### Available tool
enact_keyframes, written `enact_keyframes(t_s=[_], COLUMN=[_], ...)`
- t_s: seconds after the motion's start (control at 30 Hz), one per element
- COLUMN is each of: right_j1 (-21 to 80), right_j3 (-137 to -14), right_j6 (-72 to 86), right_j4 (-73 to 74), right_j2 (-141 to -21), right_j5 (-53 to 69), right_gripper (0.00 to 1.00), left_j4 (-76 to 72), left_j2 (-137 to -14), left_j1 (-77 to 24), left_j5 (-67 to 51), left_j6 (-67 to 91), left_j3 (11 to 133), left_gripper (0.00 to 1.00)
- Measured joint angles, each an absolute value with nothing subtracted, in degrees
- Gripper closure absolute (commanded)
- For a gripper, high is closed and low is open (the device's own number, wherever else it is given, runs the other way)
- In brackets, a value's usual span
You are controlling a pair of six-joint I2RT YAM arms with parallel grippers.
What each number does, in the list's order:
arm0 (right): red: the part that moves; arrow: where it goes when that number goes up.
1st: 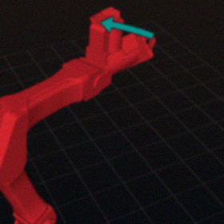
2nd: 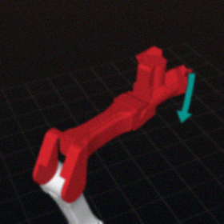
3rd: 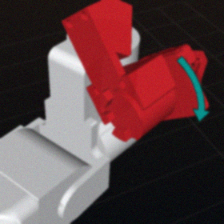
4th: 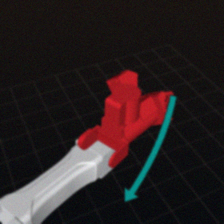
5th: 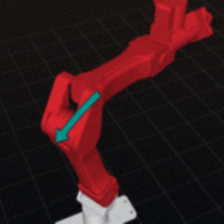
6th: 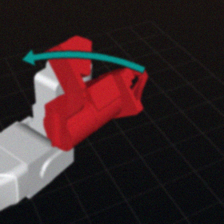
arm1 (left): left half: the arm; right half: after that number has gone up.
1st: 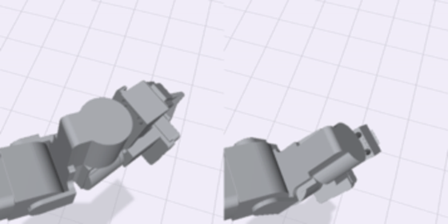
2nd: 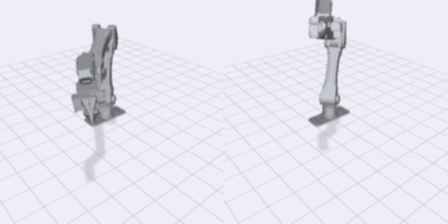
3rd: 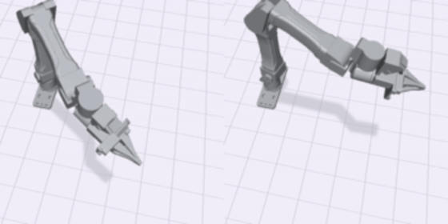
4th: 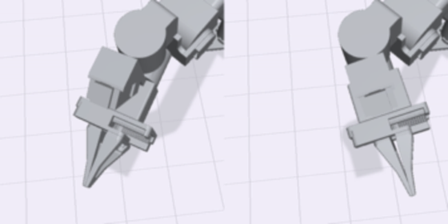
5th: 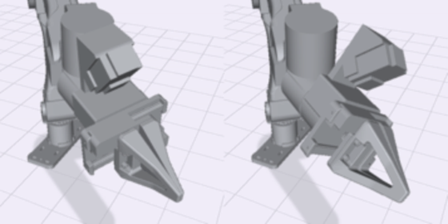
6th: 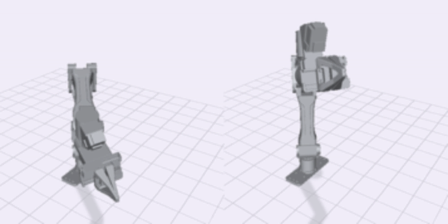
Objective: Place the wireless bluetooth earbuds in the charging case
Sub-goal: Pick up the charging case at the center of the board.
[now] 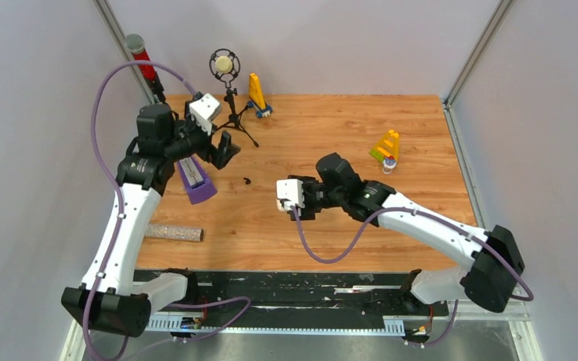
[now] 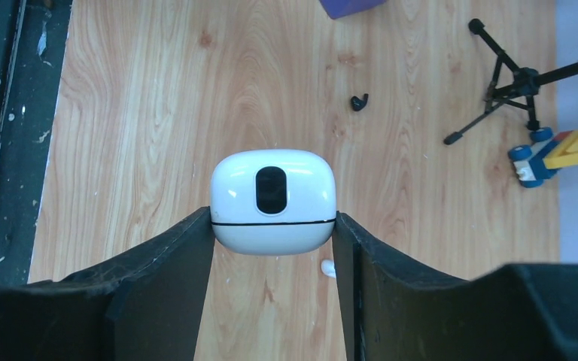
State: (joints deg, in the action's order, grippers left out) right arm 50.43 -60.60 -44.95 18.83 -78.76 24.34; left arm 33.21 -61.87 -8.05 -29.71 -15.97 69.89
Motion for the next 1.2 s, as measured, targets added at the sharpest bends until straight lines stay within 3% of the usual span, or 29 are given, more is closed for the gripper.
enact_keyframes(t_s=[0.13, 0.43, 1.2], right_j1=[50.43, 50.04, 50.04], right_j3=[-56.6, -49.71, -44.45], right_j6=[-46.7, -50.06, -52.23], right_j4=[19.0, 15.66, 6.02], right_j2=[-72.51, -68.51, -63.22], right_j5=[22.85, 19.14, 13.85], right_gripper=[0.53, 0.53, 0.53], left_j4=[29.61, 25.76, 32.21], left_j2=[-67.44, -75.55, -89.06], left_j1=[-10.28, -19.05, -19.38], left_j5=[-35.14, -43.68, -60.36], left_j6=[-12.73, -6.68, -9.98], left_j3=[76.05, 75.7, 75.18], left_gripper=[0.0, 0.0, 0.0])
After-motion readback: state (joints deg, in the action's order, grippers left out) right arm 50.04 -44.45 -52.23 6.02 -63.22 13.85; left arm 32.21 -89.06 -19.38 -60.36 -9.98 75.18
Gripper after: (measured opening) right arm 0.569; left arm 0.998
